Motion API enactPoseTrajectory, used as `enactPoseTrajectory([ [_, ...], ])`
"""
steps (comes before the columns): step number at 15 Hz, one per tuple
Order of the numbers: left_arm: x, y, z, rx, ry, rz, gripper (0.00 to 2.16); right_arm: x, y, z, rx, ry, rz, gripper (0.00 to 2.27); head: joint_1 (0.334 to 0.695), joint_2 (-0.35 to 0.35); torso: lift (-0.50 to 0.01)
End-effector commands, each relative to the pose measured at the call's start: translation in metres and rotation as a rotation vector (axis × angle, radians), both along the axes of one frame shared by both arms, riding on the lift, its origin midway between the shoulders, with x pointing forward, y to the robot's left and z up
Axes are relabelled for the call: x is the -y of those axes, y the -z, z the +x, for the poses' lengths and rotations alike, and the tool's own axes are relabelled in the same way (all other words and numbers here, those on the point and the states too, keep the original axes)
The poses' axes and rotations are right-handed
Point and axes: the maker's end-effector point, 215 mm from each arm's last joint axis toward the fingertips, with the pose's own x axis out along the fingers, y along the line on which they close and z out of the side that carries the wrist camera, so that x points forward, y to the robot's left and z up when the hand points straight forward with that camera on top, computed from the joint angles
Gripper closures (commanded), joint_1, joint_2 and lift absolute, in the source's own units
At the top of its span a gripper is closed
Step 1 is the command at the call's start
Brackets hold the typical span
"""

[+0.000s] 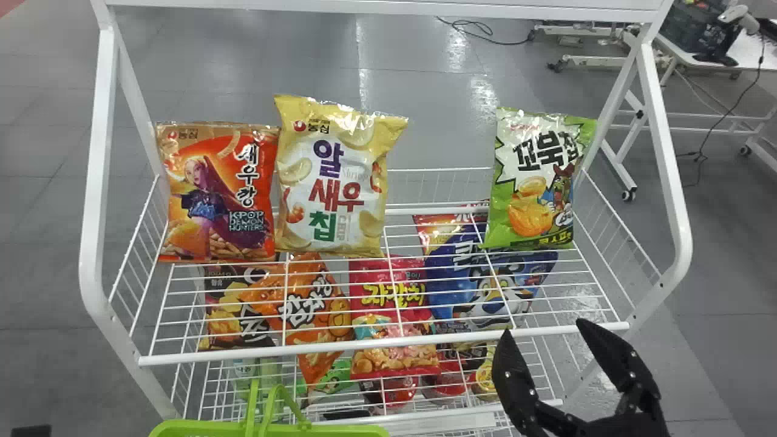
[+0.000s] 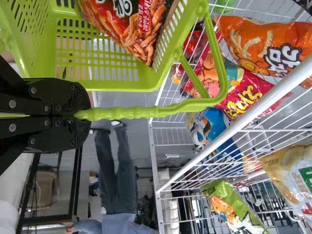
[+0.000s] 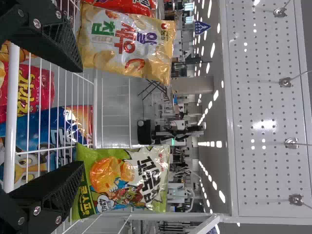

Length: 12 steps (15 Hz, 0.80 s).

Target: Hold basket handle with left hand then pick spicy shrimp crackers with right hand and place into basket

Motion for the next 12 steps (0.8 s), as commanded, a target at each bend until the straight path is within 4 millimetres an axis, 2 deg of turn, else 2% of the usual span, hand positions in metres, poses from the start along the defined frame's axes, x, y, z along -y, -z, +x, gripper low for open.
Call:
enactPoseTrajectory([
  [1, 0.0, 0.0003, -0.0005, -0.002, 0.0, -0.001, 1.89, -0.0007, -0.0002, -0.0002, 0.0, -0.001, 0.001, 0.15, 0.695, -0.105, -0.037],
  [12, -0.0011, -0.0002, -0.0003, -0.002, -0.006, -0.004, 1.89, -0.0027, -0.0021, -0.0002, 0.006, -0.01, 0.006, 0.15, 0.695, -0.097, -0.037],
])
